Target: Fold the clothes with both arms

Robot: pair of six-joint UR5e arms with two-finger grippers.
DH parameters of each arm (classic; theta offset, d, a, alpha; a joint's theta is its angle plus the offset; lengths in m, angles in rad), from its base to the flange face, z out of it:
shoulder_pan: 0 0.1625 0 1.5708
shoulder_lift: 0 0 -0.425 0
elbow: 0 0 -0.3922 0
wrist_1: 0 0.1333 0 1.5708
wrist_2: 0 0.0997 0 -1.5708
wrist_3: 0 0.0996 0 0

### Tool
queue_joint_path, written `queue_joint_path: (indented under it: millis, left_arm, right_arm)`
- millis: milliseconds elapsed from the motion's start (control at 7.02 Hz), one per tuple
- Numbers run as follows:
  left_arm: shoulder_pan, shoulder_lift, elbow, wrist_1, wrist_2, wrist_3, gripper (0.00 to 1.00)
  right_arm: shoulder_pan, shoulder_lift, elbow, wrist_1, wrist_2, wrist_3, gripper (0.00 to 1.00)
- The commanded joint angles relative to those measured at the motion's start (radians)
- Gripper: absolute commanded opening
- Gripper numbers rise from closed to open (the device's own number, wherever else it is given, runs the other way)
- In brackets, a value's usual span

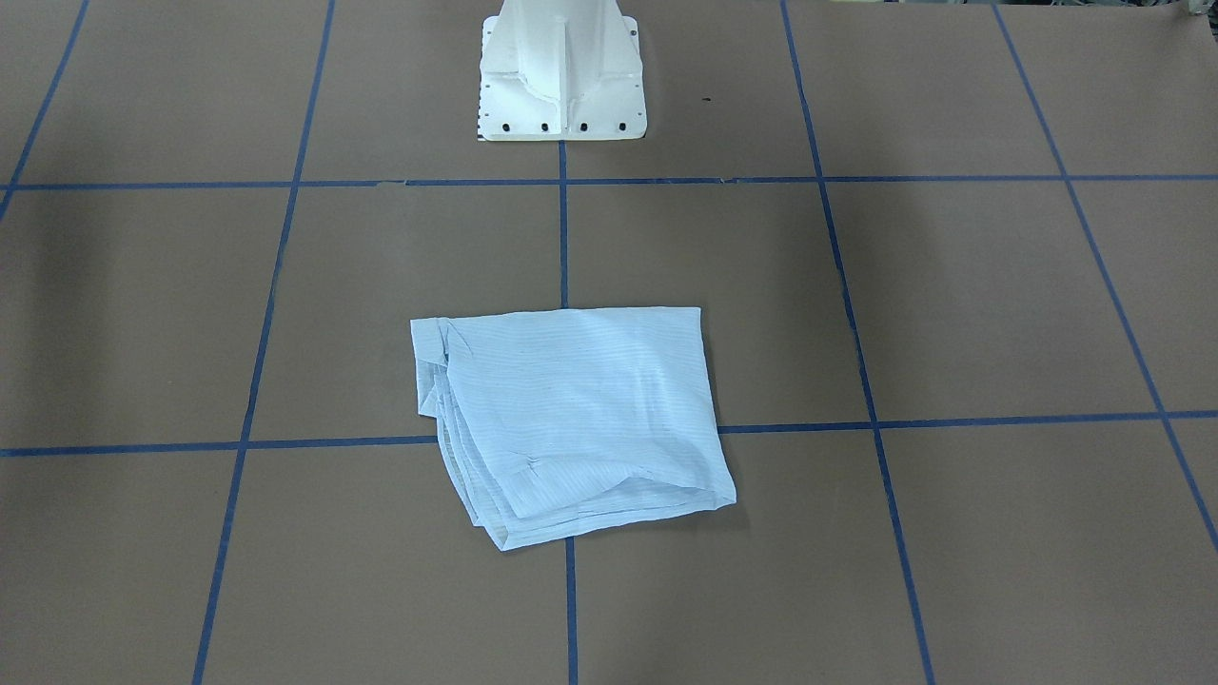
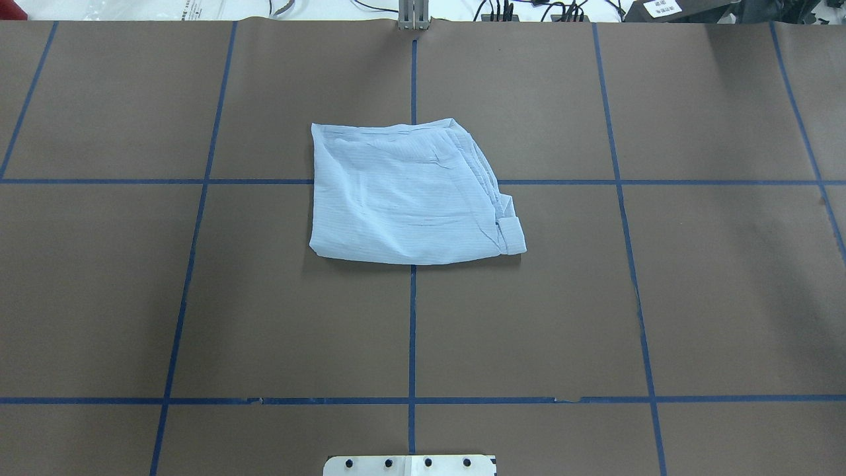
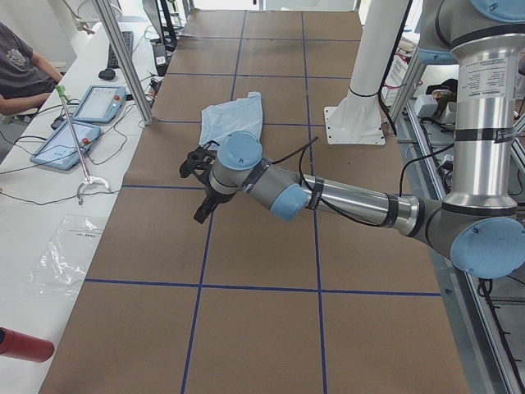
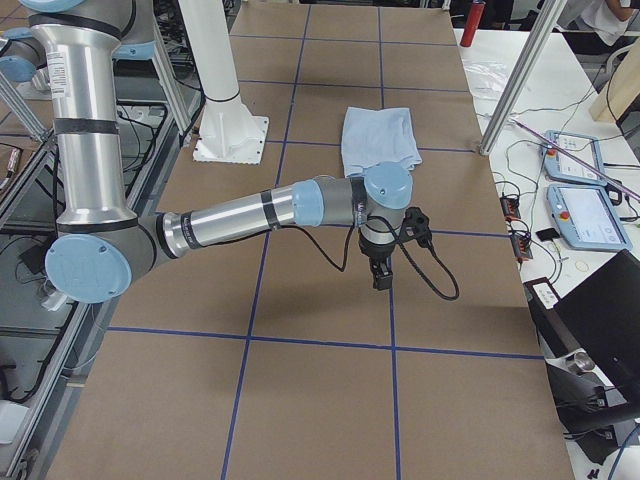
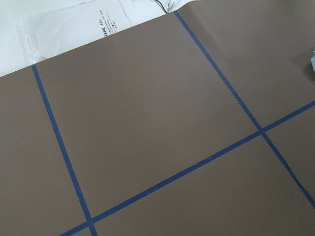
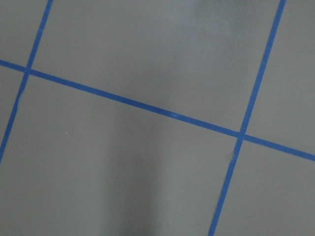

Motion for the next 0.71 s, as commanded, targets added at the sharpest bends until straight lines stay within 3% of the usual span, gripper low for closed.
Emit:
queue_joint_path:
  millis: [0,570]
  left_arm:
    - [0.004,-0.017,0.002,0.007,0.004,-0.019,1.0]
    - [0.006,-0.029,0.001,0.006,0.002,-0.062,1.0]
  right_arm:
    - [0.0,-0.002,-0.001,0.0,0.0,0.0,1.0]
    - [0.0,-0.003,-0.002,-0.002,0.003,-0.001,1.0]
